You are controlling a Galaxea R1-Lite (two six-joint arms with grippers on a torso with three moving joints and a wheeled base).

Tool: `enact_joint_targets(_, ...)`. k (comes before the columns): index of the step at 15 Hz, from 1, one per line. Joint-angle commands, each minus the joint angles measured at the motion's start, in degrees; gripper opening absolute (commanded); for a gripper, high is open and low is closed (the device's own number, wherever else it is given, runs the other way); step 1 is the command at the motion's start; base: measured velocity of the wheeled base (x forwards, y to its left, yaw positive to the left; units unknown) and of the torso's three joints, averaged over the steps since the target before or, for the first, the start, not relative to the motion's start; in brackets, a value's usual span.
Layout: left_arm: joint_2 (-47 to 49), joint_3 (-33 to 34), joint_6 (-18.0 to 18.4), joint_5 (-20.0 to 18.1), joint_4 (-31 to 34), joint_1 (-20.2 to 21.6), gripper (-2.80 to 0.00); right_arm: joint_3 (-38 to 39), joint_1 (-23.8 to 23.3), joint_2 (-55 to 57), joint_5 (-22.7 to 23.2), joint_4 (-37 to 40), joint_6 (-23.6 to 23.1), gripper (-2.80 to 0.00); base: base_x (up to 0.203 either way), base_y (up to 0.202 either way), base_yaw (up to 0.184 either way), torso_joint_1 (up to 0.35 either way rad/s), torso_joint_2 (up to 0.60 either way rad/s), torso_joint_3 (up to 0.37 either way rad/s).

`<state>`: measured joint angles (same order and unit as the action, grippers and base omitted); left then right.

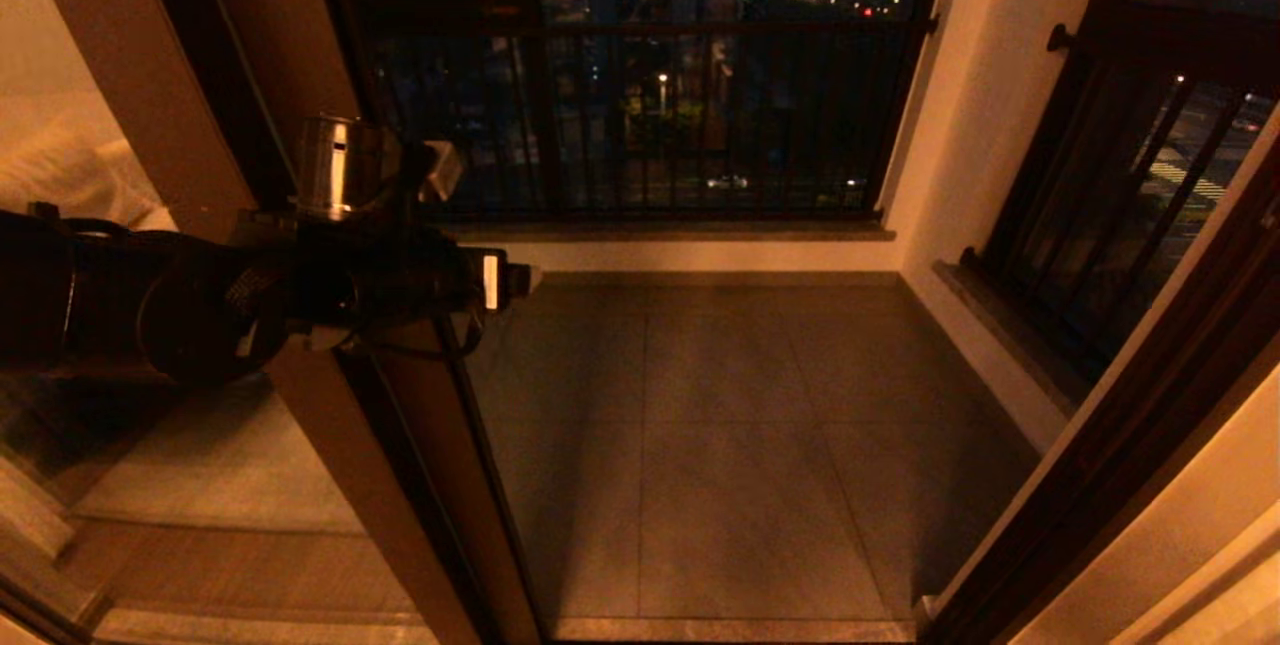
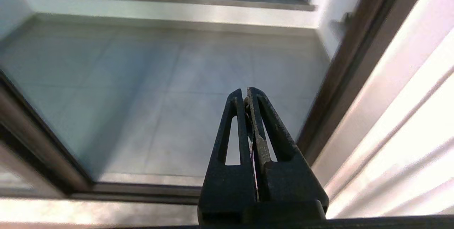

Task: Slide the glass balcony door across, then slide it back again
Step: Close the slid door

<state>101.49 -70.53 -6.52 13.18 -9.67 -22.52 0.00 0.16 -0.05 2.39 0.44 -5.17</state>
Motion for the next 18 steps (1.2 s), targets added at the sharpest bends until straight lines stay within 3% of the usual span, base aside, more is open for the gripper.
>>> enact_joint_targets(1,-0.06,-0.21,0.02,0.9,-0.09,0.02,0.0,0.18,-0.16,-0.04,-0.02,0.0,-0.1,-2.8,0.0,0.0,0.0,0.0,0.0,0.0)
enact_joint_targets(8,-4.08,2.05,0.02,0.85,0.25,0.73,0.0,0.18,-0.16,-0.04,-0.02,0.0,-0.1,-2.8,0.0,0.0,0.0,0.0,0.0,0.0)
enact_joint_targets(11,-4.28,3.12,2.74,0.71,-0.09,2.82,0.0,0.18,-0.16,-0.04,-0.02,0.0,-0.1,-2.8,0.0,0.0,0.0,0.0,0.0,0.0)
enact_joint_targets(18,-1.4,0.16,2.74,0.71,-0.18,3.01,0.0,0.18,-0.16,-0.04,-0.02,0.0,-0.1,-2.8,0.0,0.0,0.0,0.0,0.0,0.0)
